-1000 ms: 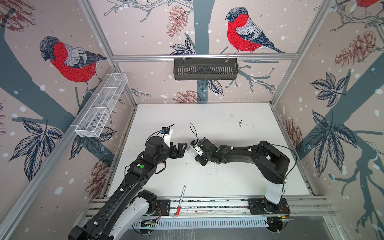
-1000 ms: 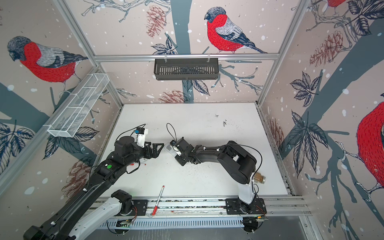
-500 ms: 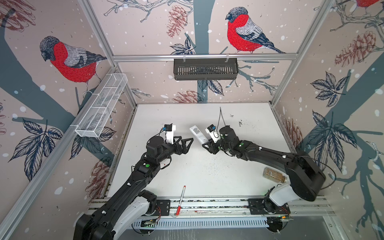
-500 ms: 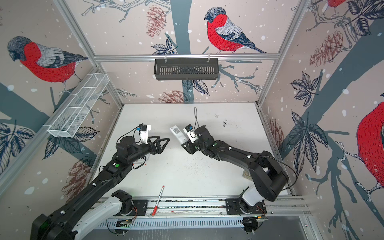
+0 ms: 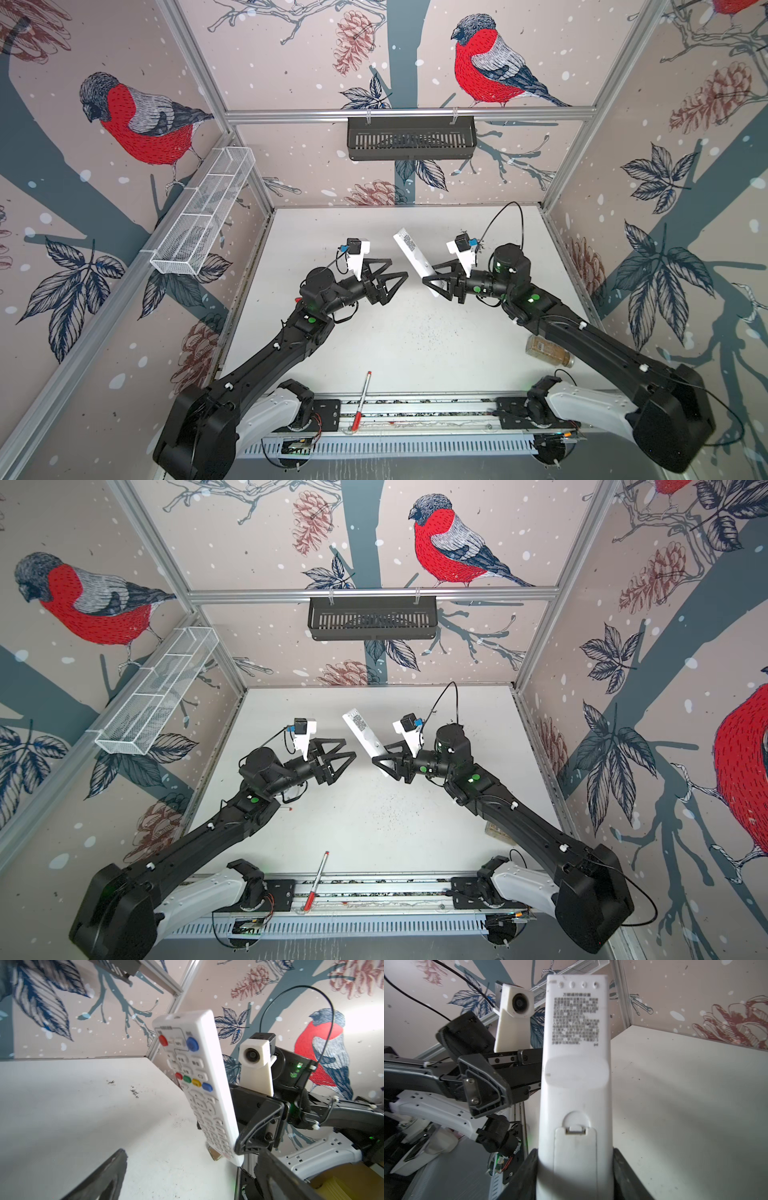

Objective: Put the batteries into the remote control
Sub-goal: 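Grasp the remote's sides with the right gripper and lift it upright, then grasp the raised remote with the left gripper while the right gripper releases it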

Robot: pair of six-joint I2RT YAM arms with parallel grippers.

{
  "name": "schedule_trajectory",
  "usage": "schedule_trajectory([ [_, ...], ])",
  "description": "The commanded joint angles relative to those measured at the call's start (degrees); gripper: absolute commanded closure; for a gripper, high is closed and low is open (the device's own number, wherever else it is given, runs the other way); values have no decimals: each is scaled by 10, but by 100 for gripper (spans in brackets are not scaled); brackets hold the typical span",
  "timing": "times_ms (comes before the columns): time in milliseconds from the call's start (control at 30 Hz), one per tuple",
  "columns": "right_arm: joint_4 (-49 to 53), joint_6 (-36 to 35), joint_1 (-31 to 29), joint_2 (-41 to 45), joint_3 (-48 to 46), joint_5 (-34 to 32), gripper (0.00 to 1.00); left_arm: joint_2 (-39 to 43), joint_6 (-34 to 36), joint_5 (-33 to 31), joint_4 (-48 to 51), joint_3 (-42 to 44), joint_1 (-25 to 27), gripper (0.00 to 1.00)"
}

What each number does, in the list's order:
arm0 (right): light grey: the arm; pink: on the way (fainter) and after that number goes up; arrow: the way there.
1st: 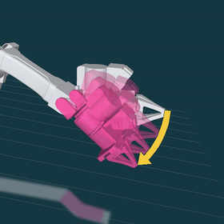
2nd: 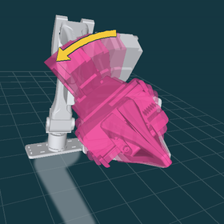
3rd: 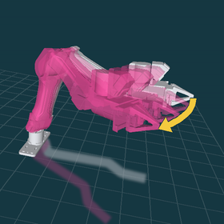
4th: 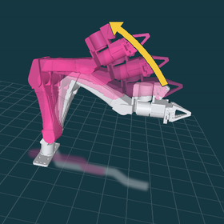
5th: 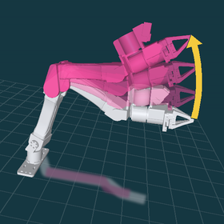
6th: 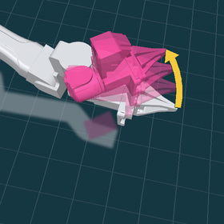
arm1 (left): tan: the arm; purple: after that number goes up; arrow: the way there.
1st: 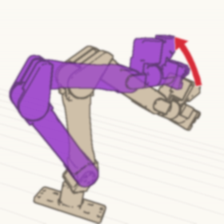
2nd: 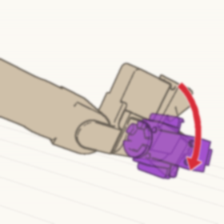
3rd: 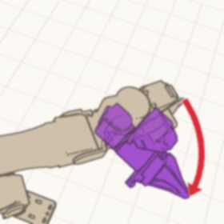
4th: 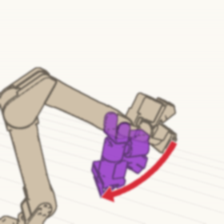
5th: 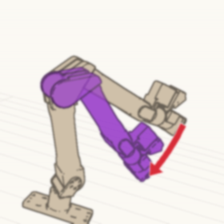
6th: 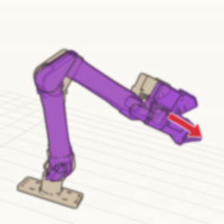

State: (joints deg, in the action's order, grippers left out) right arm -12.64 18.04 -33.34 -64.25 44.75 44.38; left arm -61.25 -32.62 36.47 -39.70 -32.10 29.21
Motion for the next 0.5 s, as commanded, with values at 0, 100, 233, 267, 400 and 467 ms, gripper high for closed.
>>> schedule_trajectory([
  [0, -68, 26, -1, 10, -7, 100, 73, -16, -25, 40, -129, -5, 10, 3],
  [100, -105, 42, -3, 16, -16, 142, 74, -33, -54, 57, -197, -3, 14, 3],
  [233, -121, 49, -6, 14, -19, 171, 75, -57, -84, 97, -282, -6, 29, 3],
  [267, -124, 52, -6, 13, -19, 175, 75, -61, -88, 104, -293, -9, 32, 4],
  [400, -145, 62, -7, 4, -22, 192, 75, -79, -117, 129, -357, -5, 36, 13],
  [467, -152, 65, -7, 0, -25, 197, 75, -87, -130, 139, -384, -4, 36, 19],
])
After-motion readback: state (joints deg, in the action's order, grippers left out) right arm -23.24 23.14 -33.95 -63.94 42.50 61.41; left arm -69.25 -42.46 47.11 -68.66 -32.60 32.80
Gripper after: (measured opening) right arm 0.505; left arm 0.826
